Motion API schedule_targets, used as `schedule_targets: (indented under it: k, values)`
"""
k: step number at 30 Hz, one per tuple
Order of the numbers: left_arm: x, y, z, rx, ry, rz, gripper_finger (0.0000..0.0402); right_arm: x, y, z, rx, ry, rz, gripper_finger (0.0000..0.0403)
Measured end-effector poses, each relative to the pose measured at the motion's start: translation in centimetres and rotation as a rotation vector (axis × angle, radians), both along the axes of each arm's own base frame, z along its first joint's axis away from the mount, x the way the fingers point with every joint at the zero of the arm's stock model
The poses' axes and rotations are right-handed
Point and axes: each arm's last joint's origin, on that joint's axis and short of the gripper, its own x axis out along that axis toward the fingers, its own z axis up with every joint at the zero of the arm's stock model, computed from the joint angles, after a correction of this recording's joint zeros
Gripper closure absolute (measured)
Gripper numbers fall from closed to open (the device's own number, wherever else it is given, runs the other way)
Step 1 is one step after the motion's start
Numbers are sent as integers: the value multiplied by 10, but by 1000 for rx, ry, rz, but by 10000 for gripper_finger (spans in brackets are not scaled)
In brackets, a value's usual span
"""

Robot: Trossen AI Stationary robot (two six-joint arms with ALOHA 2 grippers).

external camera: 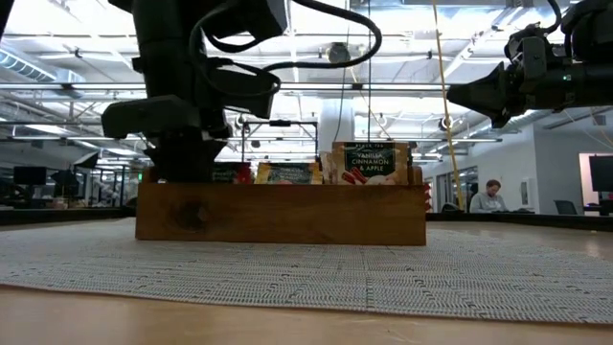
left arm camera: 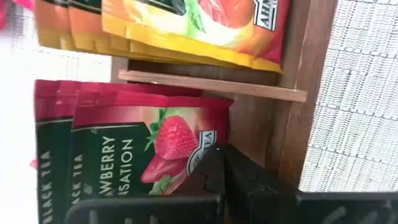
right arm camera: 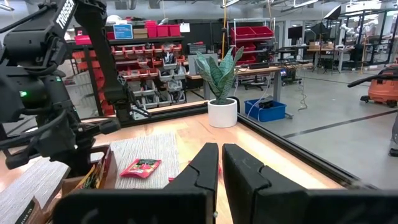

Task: Pick & Place Tea
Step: Put the red tea bag into the left compartment of the wood organizer

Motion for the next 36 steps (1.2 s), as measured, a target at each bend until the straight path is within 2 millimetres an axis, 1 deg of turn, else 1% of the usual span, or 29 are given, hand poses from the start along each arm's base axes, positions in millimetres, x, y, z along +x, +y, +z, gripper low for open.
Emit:
schedule_targets:
  k: [8,13,16,20,24,27,29,30,32,34,36]
  values:
    - [-4,-12,0,30,-14,-20,400,0,0,0,0,0,0,389]
    - [-6,-19,1,38,-21,-27,390,0,0,0,0,0,0,390]
    - [-6,-24,4,75,-26,-52,390,0,0,0,0,0,0,389]
    - [-3,-28,21,140,-49,-65,398,0,0,0,0,0,0,390]
    - [3,-28,43,186,-54,-58,385,0,0,0,0,1,0,390]
    - [7,-24,59,305,-70,-84,386,0,0,0,0,1,0,389]
    - [10,-16,71,443,-106,-80,393,0,0,0,0,0,0,389]
    - [12,-9,78,508,-139,-54,396,0,0,0,0,0,0,390]
    - [18,14,89,562,-166,4,398,0,0,0,0,1,0,390]
    - [26,49,94,471,-142,83,388,0,0,0,0,0,0,389]
    - [34,92,95,355,-149,193,363,0,0,0,0,1,0,389]
